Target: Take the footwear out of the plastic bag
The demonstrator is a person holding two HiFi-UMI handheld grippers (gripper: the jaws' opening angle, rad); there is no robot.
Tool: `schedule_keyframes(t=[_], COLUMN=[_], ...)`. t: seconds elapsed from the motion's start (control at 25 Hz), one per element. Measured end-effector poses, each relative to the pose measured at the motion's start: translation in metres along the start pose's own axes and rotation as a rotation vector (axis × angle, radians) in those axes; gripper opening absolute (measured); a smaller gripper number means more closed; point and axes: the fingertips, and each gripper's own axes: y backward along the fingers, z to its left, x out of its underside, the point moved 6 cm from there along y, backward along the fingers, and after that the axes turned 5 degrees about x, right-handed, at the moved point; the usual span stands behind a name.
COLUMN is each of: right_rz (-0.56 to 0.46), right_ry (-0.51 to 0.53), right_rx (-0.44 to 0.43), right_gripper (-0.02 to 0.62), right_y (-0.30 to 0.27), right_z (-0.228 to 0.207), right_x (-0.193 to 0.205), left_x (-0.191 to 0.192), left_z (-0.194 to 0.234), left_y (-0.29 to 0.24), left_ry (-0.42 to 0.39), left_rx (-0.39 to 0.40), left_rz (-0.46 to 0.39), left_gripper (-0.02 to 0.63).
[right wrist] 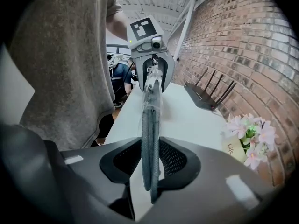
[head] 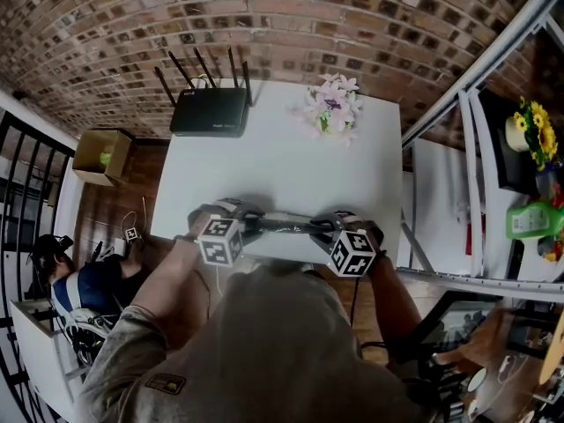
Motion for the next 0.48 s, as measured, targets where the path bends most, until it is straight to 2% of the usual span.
schedule_keyframes(t=[0.04, 0.12, 0.24, 0.4, 0.48], right_rz=[-0.002, -0.007, 0.006, 0.018, 0.023], right_ry=[-0.003, -0.013, -0.018, 0.033, 0.058], right_rx=[-0.001, -0.004, -0.013, -0.023, -0.025], right_gripper=[0.126, 0.127, 0.142, 0.194, 0.189], right_y=[0.000, 0.000, -0.002, -0.011, -0.016], right_z=[0.000, 0.001, 0.002, 0.004, 0.004], right_x=[0.000, 0.000, 0.000, -0.014, -0.021], left_x=[0.001, 0.003, 0.004, 0.005, 0.006], left_z=[0.000, 0.000, -0.001, 0.000, -0.001], left_y=[0.000, 0.001, 0.001, -0.001, 0.000], left_ry=[0.009, 0.026, 0.032, 0.026, 0.024], left_rx=[-0.003, -0.012, -0.010, -0.014, -0.015], left_rz=[-0.007, -0.023, -0.024, -0.016, -0.012], left_gripper=[0.158, 0.127, 0.121, 0.120, 0.120])
